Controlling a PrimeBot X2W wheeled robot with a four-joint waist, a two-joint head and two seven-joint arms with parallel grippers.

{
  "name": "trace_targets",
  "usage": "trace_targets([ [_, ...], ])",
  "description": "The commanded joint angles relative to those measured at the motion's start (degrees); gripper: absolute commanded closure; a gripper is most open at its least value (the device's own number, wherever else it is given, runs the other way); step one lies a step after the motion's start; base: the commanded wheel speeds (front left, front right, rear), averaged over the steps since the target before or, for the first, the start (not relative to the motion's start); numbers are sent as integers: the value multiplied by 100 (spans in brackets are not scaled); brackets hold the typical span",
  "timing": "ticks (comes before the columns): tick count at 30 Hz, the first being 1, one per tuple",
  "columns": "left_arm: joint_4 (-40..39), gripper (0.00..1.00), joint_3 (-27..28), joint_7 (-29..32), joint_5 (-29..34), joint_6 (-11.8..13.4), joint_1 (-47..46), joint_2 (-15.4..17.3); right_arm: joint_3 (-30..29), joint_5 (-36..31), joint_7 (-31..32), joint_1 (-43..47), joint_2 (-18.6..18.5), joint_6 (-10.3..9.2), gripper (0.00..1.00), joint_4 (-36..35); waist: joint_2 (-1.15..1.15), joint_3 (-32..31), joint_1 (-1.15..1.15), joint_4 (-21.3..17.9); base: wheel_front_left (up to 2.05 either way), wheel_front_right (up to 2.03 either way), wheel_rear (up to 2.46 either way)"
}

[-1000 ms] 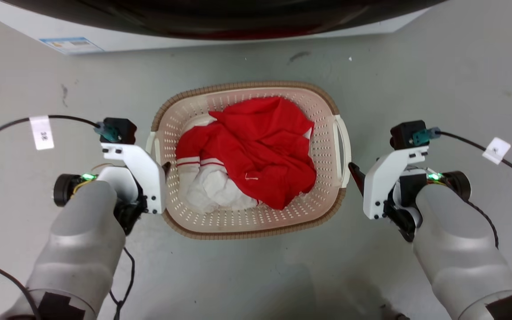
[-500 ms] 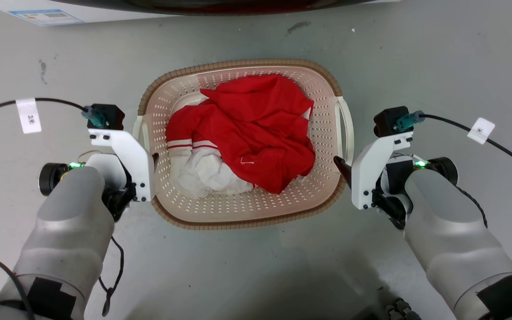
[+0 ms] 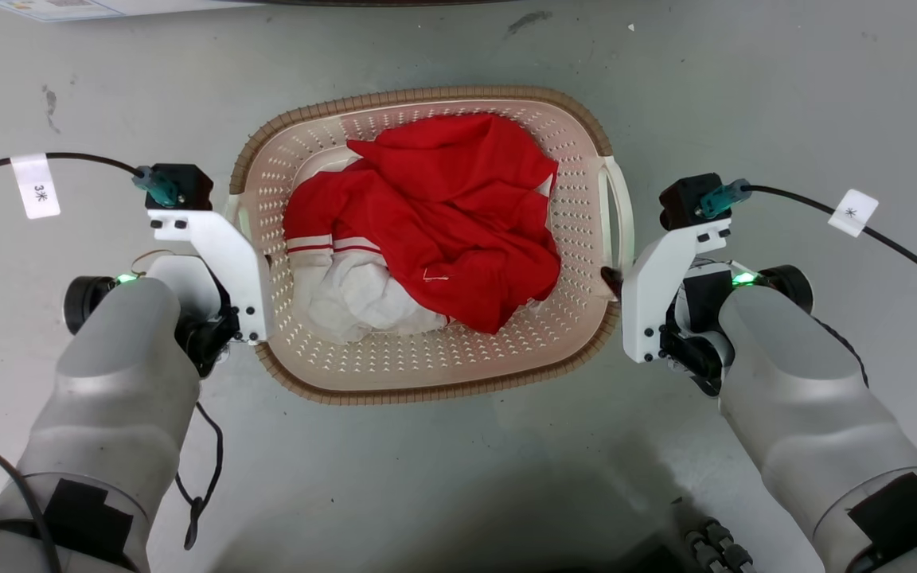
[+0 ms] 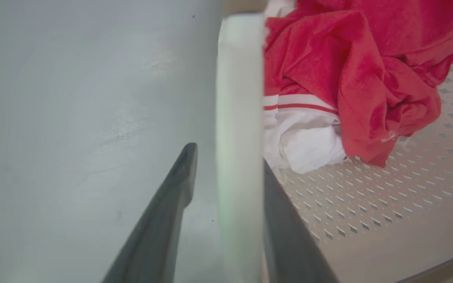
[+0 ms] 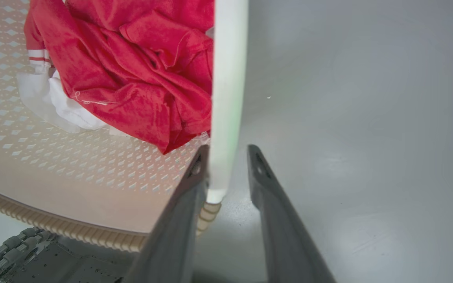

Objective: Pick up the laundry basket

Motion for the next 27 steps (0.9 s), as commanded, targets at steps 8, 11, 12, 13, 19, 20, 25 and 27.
trace_targets([
  [8,50,100,-181,6,-179,8,-116,-10,273,254,19,-218,-8,-6,100,138,0,-2,-1,-3,0,0,0],
  [11,66,100,-253,33,-228,8,-138,-20,352,342,75,-234,-8,-6,100,161,0,-18,-1,-1,0,0,0],
  [12,75,100,-264,51,-264,8,-139,-23,376,376,105,-235,-8,-6,100,167,0,-28,-1,-1,0,0,0],
  [13,84,100,-280,80,-283,8,-138,-33,402,415,132,-228,-8,-6,100,174,0,-42,-1,0,0,0,0],
  [19,163,100,-351,289,-468,8,-72,-88,560,564,346,-216,-7,-6,100,239,0,-278,-1,-1,0,0,0],
  [20,175,100,-365,325,-500,7,-49,-102,581,586,401,-207,-7,-6,100,263,0,-341,-1,4,0,0,0],
  [25,223,100,-396,472,-648,7,51,-186,656,656,677,-144,-2,-5,100,342,0,-654,-1,30,0,0,0],
  [27,245,100,-402,594,-742,6,137,-259,671,703,823,-75,-2,-5,100,390,0,-842,-1,50,0,0,0],
])
